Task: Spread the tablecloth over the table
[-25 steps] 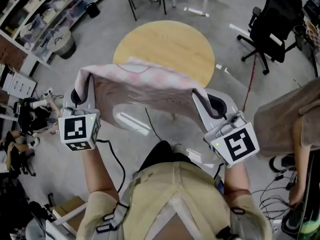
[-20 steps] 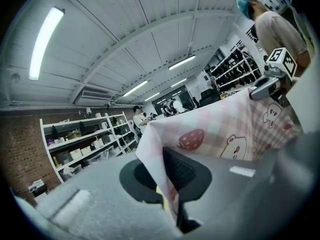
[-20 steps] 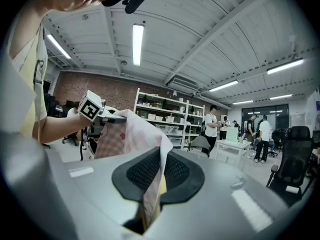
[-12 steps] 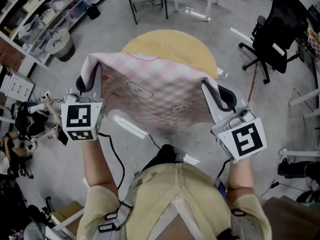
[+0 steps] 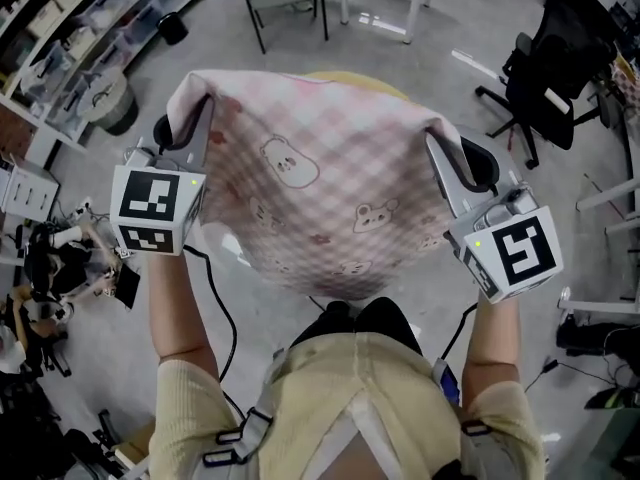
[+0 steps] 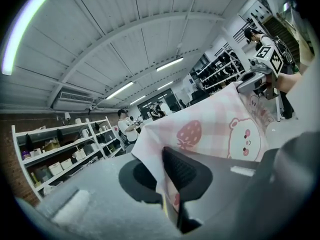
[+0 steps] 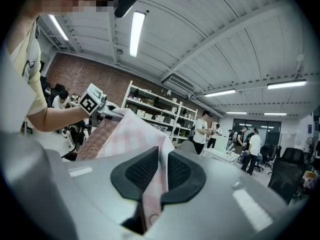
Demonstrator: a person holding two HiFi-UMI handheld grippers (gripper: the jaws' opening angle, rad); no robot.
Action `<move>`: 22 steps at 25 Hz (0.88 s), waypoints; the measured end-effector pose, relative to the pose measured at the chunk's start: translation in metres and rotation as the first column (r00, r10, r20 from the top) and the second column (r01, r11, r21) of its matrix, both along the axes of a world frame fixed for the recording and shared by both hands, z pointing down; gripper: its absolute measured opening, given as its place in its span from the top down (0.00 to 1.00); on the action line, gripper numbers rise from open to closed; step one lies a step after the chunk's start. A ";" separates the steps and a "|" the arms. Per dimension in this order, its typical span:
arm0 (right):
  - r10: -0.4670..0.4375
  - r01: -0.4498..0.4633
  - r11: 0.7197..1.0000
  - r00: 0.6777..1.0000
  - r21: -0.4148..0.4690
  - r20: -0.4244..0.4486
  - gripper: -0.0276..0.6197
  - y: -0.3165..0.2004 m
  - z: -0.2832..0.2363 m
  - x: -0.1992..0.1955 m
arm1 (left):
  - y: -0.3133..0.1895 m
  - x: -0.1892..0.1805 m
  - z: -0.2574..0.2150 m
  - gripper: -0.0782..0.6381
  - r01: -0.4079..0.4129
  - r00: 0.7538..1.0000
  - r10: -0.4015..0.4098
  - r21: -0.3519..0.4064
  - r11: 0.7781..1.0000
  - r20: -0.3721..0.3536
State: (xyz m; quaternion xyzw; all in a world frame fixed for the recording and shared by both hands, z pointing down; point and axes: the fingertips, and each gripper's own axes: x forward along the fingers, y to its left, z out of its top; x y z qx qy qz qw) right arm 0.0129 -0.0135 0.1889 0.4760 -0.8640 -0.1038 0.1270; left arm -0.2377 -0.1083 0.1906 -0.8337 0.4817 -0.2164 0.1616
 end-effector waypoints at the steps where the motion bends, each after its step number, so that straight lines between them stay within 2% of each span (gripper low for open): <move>1: 0.005 -0.005 1.000 1.000 0.001 0.000 0.91 -0.008 -0.001 0.003 | -0.010 0.004 -0.001 0.87 -0.009 1.000 0.009 -0.001 1.000 0.003; 5: 0.006 -0.006 1.000 1.000 -0.019 0.003 0.91 -0.036 0.004 0.015 | -0.039 0.019 0.005 0.86 -0.036 0.999 0.036 -0.041 0.999 0.000; 10: -0.014 0.015 1.000 0.999 -0.018 0.029 0.90 -0.076 0.009 0.044 | -0.076 0.048 0.001 0.86 -0.032 0.999 0.034 -0.048 0.998 0.030; 19: -0.089 0.090 0.995 0.995 -0.036 0.040 0.89 -0.149 0.018 0.074 | -0.154 0.079 0.006 0.85 0.021 0.995 -0.013 -0.080 0.997 0.101; 22: -0.106 0.109 0.993 0.993 -0.053 0.053 0.89 -0.179 0.044 0.090 | -0.184 0.098 0.032 0.85 0.036 0.993 -0.023 -0.111 0.993 0.116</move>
